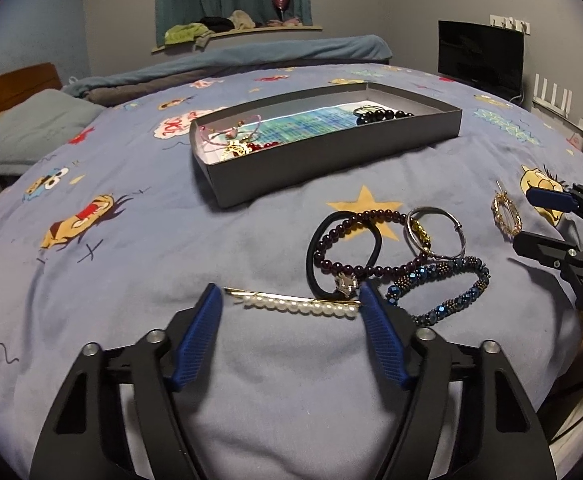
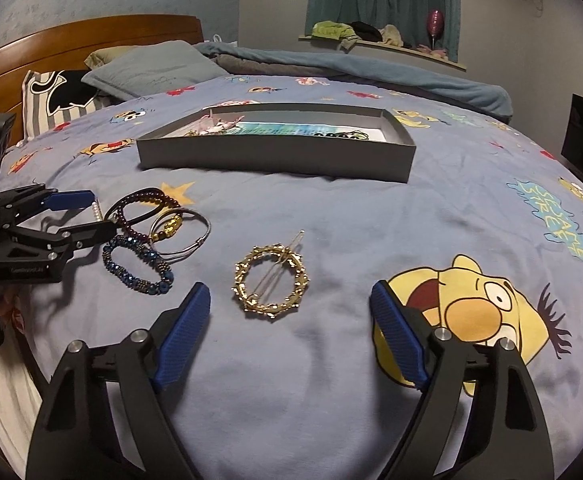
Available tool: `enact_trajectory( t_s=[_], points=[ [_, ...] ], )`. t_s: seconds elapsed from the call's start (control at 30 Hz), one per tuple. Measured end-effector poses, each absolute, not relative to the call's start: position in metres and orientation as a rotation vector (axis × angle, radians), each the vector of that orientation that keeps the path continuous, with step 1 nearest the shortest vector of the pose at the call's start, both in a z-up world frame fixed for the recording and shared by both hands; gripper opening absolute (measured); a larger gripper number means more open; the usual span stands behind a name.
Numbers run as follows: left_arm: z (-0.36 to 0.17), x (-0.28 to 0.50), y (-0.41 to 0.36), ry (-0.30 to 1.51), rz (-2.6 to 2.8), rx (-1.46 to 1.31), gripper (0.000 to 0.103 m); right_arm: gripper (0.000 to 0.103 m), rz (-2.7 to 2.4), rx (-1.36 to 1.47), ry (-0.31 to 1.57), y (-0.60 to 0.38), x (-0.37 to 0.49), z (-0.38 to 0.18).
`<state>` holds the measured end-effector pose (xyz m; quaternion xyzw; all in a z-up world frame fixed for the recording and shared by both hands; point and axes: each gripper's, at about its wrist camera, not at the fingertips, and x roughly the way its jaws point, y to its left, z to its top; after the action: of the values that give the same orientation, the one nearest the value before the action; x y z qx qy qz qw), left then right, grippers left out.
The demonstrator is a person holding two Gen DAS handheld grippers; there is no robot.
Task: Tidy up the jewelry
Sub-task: 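Grasp the pearl hair clip with the left tool while the right grasps the gold clip, then carry the pearl clip toward the gray tray while the right tool carries the gold clip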
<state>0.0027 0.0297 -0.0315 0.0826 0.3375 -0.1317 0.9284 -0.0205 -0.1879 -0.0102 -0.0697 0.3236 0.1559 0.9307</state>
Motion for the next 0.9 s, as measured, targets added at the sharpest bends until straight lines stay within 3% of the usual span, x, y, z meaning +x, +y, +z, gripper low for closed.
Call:
enact_trajectory(
  t_s=[0.23,0.37,0.53,0.6,0.67,0.9],
  points=[
    [-0.031,0.001,0.028,0.689,-0.269,0.176,0.069,0.076,0.323,-0.129,0.669,-0.189,-0.018,-0.011],
    [-0.031,0.001,0.028,0.689,-0.27,0.176,0.069,0.065,0.315,-0.133,0.67,-0.188,-0.016,-0.011],
    [-0.031,0.001,0.028,0.69,-0.268,0.176,0.069,0.06,0.308,-0.143,0.667,-0.185,-0.014,-0.013],
    [-0.031,0.001,0.029,0.689,-0.268,0.173,0.069,0.046,0.3,-0.148,0.66,-0.185,-0.014,-0.012],
    [-0.03,0.001,0.029,0.686,-0.266,0.168,0.069,0.04,0.297,-0.139,0.654,-0.187,-0.013,-0.011],
    [-0.025,-0.001,0.041,0.667,-0.247,0.138,0.069,0.04,0.298,-0.1,0.62,-0.193,-0.014,-0.004]
  ],
)
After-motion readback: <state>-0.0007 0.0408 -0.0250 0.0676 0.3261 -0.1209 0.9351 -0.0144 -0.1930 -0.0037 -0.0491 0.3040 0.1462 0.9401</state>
